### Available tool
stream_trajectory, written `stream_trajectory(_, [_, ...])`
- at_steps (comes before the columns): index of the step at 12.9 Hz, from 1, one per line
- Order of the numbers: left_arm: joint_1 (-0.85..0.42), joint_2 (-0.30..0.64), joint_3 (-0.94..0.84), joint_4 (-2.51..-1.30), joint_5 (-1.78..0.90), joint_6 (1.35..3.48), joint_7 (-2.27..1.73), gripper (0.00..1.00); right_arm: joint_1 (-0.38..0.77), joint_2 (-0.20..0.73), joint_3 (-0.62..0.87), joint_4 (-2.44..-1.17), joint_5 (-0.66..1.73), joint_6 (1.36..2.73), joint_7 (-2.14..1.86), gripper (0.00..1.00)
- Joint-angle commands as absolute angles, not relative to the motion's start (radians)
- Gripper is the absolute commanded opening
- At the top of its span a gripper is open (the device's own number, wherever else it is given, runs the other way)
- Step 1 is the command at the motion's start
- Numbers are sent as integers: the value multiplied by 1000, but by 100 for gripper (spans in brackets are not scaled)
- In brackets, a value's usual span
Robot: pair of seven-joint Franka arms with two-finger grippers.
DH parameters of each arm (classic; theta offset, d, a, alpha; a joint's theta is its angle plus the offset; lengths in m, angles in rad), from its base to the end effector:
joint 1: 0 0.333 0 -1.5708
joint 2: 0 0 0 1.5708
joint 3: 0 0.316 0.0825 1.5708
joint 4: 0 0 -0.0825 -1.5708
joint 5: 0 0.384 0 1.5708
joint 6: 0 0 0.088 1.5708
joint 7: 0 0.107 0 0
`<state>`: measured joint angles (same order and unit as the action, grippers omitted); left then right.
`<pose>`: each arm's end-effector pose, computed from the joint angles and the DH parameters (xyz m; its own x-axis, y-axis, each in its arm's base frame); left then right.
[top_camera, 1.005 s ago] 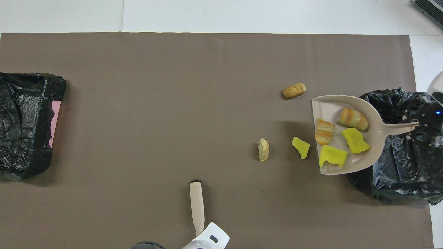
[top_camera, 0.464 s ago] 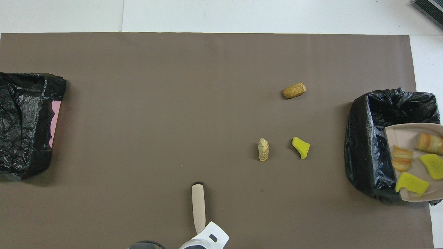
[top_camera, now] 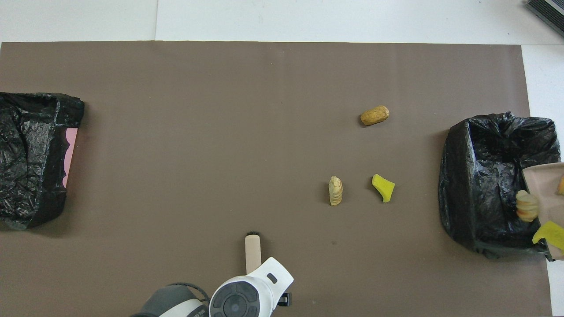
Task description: Sweep and dump trash in bin
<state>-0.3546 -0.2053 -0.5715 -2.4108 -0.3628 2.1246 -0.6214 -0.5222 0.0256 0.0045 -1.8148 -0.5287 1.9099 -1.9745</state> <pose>0.2621 -0.3746 0.3700 0.9765 -0.0865 -0.1973 -0.0734 -0.9946 0.0728 0.4865 -0.3187 0.5328 -0.0834 0.8855 -0.4571 0.9859 0.0065 -0.1673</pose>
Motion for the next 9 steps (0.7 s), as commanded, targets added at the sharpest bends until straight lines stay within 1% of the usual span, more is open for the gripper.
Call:
stream_trajectory(1, [-344,-59,-485,-2202,-188,2047,-601,100,-466,-46,15,-1894,-606,1898,-1867,0])
stream_trajectory(2, [-342,-26,-447,-2130,-114,2011,-597,100,-444,-72,15,-1914,-627,1869,-1827,0])
stream_trajectory(4, [-342,-17,-376,-2057,-30,2000,-548,100,-423,-87,15,-1917,-673,1818,-1764,0])
stream_trajectory(6, [-344,-38,-258,-1990,-18,1962,-423,100,-439,-95,12,-1911,-709,1835,-1763,0])
stream_trajectory(9, [-342,-35,-111,-1835,-18,1824,-186,100,-453,-130,0,-1904,-741,1856,-1772,0])
